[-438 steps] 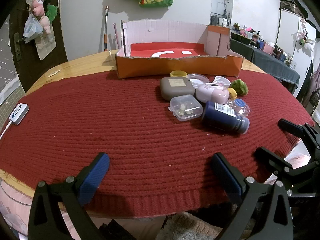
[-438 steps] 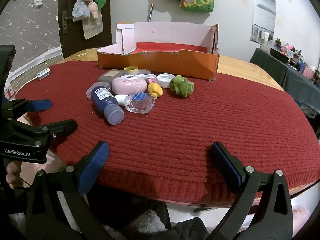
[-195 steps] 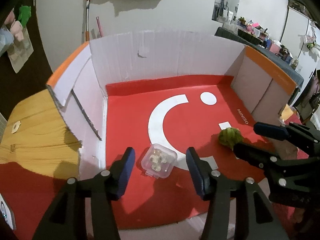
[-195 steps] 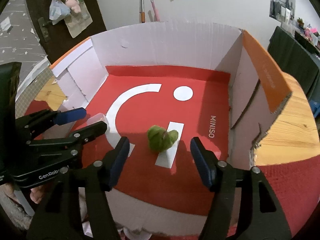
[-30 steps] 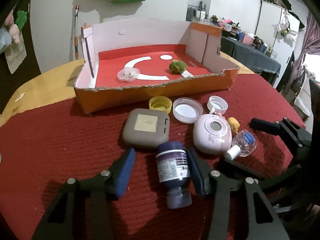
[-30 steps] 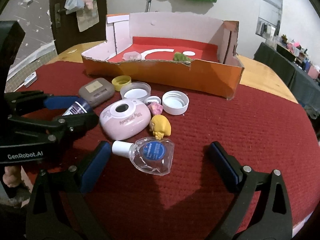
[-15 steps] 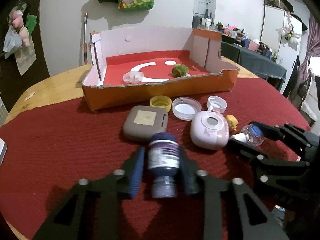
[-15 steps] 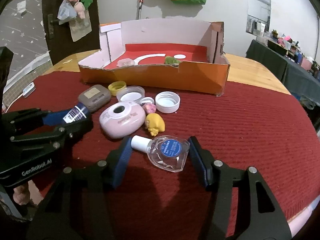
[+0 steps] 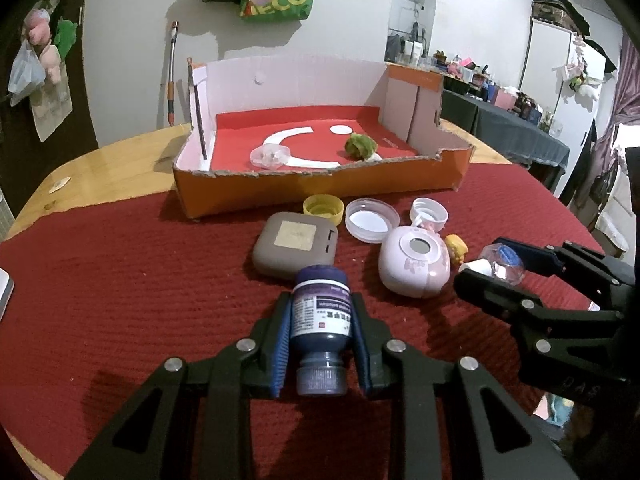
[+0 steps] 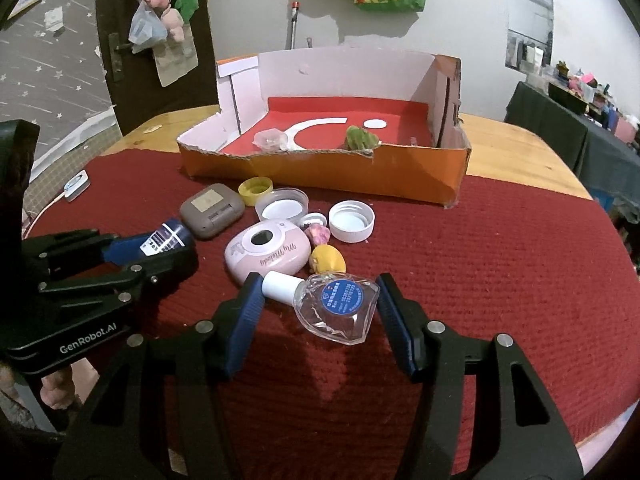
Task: Organize objects
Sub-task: 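Carry the clear bottle with the right tool into the cardboard box while the left carries the blue bottle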
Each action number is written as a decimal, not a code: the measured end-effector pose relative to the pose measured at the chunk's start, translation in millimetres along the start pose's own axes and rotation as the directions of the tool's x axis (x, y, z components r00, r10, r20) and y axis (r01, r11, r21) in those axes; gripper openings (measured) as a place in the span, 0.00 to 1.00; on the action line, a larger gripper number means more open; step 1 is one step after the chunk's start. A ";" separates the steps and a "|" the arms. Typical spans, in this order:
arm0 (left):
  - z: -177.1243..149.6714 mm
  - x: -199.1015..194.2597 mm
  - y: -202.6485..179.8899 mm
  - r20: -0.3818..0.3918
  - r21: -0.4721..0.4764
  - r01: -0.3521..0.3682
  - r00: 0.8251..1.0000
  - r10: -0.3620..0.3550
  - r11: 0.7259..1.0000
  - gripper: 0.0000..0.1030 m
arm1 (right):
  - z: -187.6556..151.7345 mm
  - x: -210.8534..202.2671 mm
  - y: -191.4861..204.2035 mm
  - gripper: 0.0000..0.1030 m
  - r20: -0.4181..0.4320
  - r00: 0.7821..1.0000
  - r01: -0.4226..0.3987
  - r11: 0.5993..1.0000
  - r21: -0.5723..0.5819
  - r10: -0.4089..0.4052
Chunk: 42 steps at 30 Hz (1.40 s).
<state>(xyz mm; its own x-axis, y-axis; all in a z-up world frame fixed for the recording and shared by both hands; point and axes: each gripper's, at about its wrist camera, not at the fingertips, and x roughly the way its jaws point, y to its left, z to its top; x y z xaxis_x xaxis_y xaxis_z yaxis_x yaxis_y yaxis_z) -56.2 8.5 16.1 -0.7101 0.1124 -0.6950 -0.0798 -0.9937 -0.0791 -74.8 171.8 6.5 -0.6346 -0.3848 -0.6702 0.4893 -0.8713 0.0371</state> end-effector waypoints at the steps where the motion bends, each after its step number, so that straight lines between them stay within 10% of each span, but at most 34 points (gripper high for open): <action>1: 0.6 -0.5 0.1 0.000 0.001 0.000 1.000 0.000 1.000 0.27 | 0.2 -0.4 -0.6 0.54 0.000 1.000 -0.002 1.000 0.000 0.002; 42: 72.2 5.8 11.8 0.031 -0.034 0.051 0.998 -0.050 0.998 0.27 | 72.5 2.2 -11.7 0.54 0.012 0.997 -0.076 0.997 -0.022 0.076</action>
<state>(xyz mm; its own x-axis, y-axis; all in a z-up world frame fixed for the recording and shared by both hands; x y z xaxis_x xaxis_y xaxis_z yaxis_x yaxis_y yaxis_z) -111.8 -2.7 62.8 -0.7267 0.1615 -0.6677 -0.0918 -0.9861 -0.1386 -125.3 159.1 58.4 -0.6026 -0.4536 -0.6566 0.5489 -0.8328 0.0716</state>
